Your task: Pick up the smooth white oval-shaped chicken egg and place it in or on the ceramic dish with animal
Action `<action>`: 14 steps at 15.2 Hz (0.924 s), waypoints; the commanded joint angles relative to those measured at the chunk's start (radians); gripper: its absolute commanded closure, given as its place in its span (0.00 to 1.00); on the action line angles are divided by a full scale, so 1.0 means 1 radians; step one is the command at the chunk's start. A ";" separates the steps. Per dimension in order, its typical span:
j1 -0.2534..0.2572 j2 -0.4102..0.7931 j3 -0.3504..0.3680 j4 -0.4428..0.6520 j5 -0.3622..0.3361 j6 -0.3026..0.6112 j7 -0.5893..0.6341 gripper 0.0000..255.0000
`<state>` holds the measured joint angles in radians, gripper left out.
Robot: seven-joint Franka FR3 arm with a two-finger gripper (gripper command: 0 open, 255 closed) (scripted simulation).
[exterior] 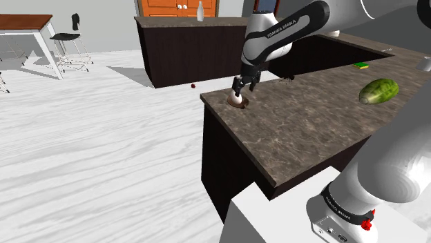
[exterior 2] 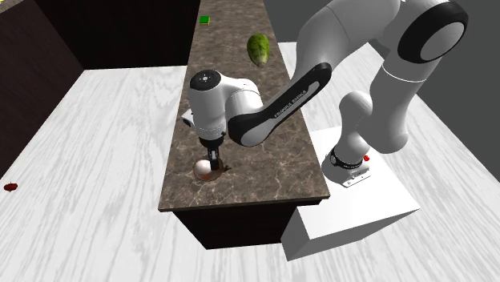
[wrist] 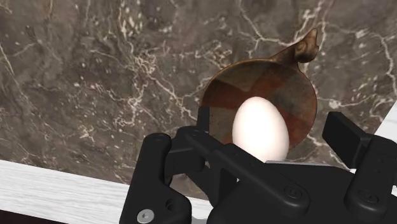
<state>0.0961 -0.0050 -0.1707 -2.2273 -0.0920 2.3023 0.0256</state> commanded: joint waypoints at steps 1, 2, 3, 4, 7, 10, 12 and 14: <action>0.000 0.000 0.000 0.000 0.000 0.000 0.000 0.00; 0.000 0.000 0.000 0.000 0.000 0.000 0.000 0.00; 0.001 -0.020 0.001 0.013 -0.002 -0.033 0.002 0.00; 0.003 -0.039 0.003 0.026 -0.004 -0.065 0.003 0.00; 0.005 -0.070 0.006 0.055 -0.006 -0.124 0.006 0.00; 0.005 -0.070 0.006 0.055 -0.006 -0.124 0.006 0.00; 0.005 -0.070 0.006 0.055 -0.006 -0.124 0.006 0.00; 0.005 -0.070 0.006 0.055 -0.006 -0.124 0.006 0.00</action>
